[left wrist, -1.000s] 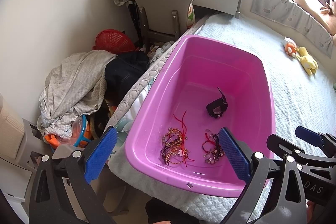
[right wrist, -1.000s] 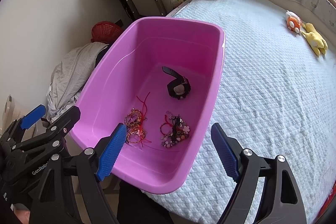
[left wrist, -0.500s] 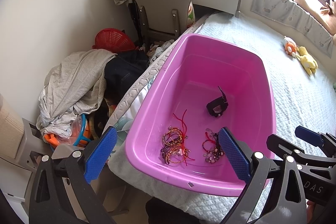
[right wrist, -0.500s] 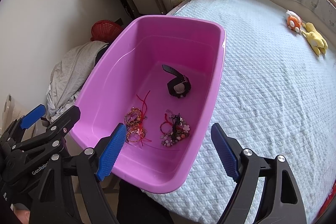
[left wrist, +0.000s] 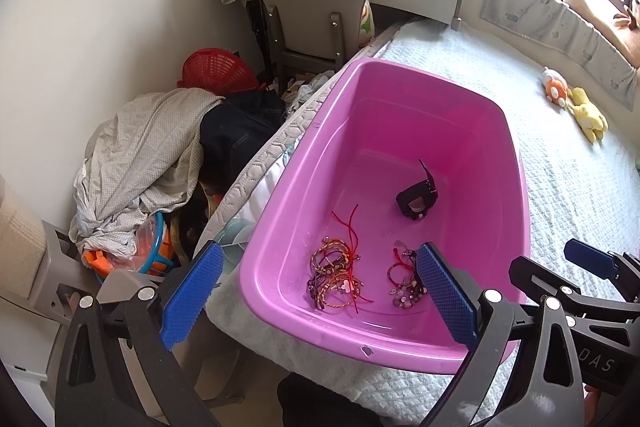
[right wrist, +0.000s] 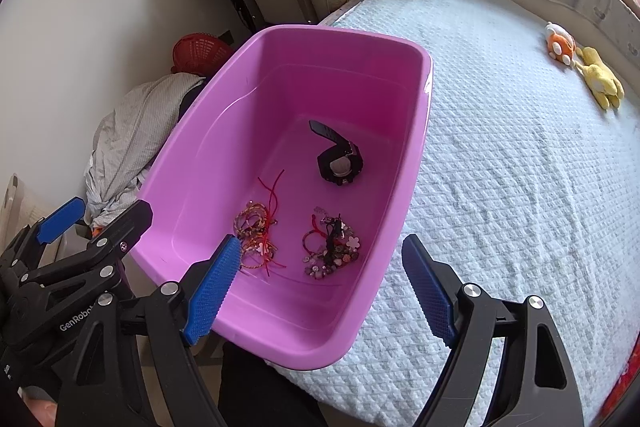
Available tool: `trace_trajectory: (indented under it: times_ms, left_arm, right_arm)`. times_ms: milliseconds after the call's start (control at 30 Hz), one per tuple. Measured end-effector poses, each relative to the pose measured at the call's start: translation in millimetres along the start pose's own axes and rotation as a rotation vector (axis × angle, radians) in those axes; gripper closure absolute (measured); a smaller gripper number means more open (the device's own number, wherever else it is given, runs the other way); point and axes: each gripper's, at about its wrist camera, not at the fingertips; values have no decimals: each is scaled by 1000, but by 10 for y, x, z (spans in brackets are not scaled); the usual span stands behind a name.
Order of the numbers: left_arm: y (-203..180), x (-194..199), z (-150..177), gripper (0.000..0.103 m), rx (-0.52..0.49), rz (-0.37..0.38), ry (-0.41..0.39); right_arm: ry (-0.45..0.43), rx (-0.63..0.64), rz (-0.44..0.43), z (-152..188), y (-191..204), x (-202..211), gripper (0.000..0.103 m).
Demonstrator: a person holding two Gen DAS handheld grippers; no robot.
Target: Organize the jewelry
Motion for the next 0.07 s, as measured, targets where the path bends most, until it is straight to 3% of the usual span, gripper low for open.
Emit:
trace_trajectory:
  times_ms: [67]
  left_arm:
    - [-1, 0, -3, 7, 0, -1, -1]
  right_arm:
    - [1, 1, 2, 8, 2, -8, 24]
Point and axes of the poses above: each gripper's, at about its wrist camera, not at the fingertips, and x roughly against the way its jaws point, y to its left, z to its underside, and after that the axes turned 12 degrees about -x, right-handed
